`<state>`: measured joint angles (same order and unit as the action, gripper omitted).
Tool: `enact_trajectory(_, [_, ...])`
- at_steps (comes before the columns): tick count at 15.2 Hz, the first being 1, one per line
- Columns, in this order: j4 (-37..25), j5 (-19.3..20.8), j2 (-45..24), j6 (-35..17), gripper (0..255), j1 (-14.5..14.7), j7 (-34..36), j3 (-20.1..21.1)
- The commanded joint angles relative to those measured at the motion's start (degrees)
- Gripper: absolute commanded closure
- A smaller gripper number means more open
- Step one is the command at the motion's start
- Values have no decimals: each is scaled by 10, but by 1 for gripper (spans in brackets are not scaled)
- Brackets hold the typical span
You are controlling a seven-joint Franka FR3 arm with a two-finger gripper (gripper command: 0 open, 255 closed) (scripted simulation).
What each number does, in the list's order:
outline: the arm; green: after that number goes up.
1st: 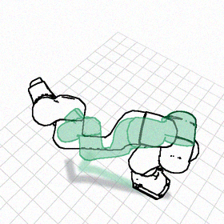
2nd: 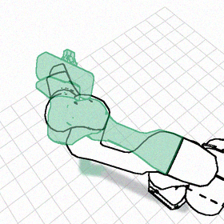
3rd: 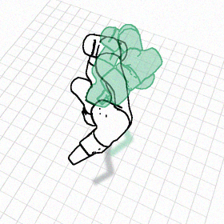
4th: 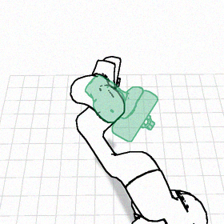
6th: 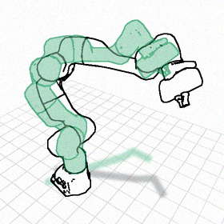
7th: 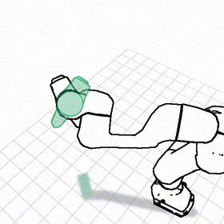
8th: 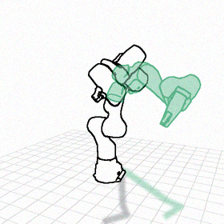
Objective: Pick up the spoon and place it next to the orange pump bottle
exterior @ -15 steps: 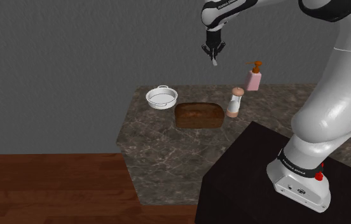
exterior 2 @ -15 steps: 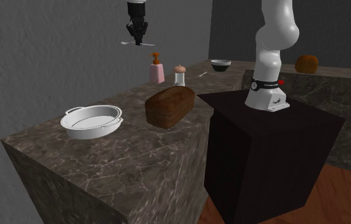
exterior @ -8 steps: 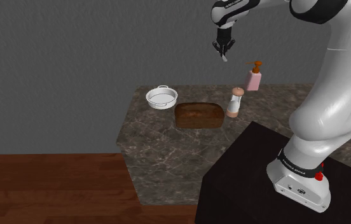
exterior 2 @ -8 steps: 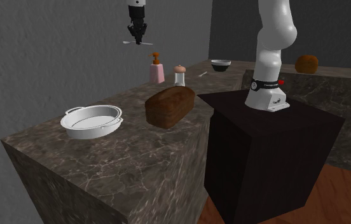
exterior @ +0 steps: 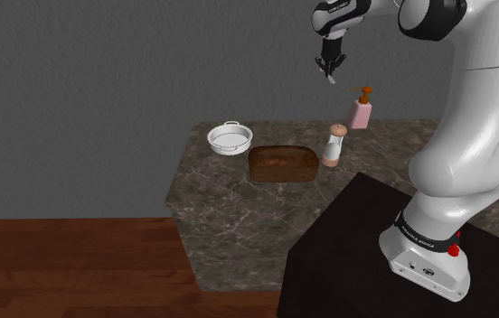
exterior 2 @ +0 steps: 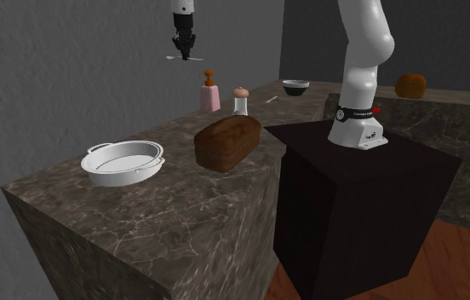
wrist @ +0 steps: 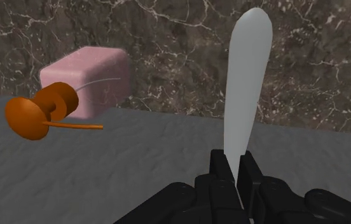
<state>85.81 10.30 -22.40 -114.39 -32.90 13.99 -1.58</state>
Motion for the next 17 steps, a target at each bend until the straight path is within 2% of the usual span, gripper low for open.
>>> enact_trajectory(1, [5, 0, -6, -11, 255, -3, -3, -1])
enact_trajectory(17, [75, 9, -42, -116, 255, -3, 17, -4])
